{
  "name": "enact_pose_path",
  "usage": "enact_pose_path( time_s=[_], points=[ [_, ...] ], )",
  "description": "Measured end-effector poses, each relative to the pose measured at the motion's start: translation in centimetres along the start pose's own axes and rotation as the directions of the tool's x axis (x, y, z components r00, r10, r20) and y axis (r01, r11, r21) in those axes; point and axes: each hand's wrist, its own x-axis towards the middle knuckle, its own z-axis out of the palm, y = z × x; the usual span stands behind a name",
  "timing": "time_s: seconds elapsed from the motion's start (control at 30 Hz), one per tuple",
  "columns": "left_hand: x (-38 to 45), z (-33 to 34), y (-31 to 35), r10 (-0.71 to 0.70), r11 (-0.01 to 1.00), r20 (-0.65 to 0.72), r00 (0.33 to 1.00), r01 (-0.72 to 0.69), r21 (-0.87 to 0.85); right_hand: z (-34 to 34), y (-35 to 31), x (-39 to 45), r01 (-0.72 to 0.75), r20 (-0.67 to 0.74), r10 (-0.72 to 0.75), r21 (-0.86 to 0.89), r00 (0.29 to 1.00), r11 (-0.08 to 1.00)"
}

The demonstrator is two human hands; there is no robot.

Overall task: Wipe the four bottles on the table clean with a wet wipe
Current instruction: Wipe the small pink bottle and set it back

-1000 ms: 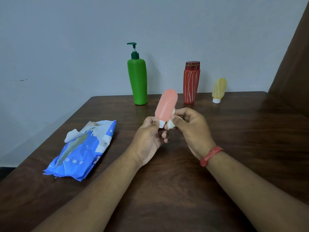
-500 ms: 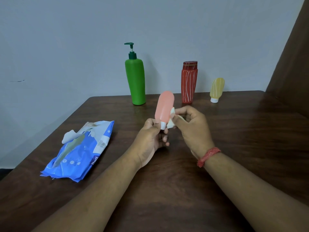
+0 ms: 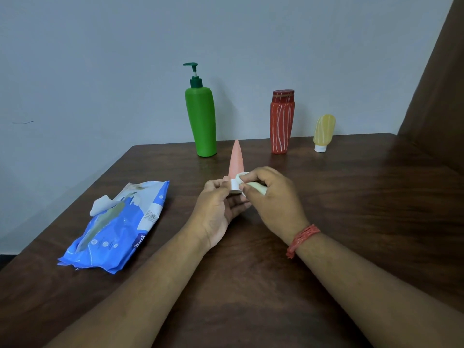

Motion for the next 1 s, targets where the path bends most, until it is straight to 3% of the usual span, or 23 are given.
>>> enact_pose_path(
  time_s=[0.2, 0.33, 0.57, 0.7, 0.9, 1.0],
  points=[
    [-0.2, 0.0, -0.1, 0.059, 0.984, 0.095, 0.994, -0.074, 0.161, 0.2, -0.2, -0.4, 0.146, -0.001, -0.147, -0.091, 0.989, 0.985],
    [-0.4, 0.0, -0.2, 0.132, 0.941, 0.158, 0.979, -0.174, 0.290, -0.6, -0.2, 0.4, 0.200, -0.099, -0.224, -0.214, 0.969, 0.956],
    [-0.6, 0.0, -0.3, 0.114, 0.889, 0.213, 0.970, -0.196, 0.413, -4.6, 1.3, 2.9, 0.040, -0.331, -0.136, -0.282, 0.934, 0.959],
    [-0.6, -0.2, -0.4, 0.108, 0.906, 0.203, 0.973, -0.180, 0.383, -4.2, 1.5, 2.5, 0.087, -0.248, -0.157, -0.270, 0.956, 0.959],
    [-0.3, -0.6, 0.1, 0.105, 0.968, 0.145, 0.984, -0.135, 0.213, -1.2, 1.0, 0.8, 0.314, 0.071, -0.307, -0.313, 0.949, 0.897],
    [-0.5, -0.6, 0.2, 0.069, 0.961, 0.204, 0.977, -0.120, 0.248, -2.0, 1.1, 1.4, 0.274, -0.037, -0.302, -0.325, 0.953, 0.905]
  ],
)
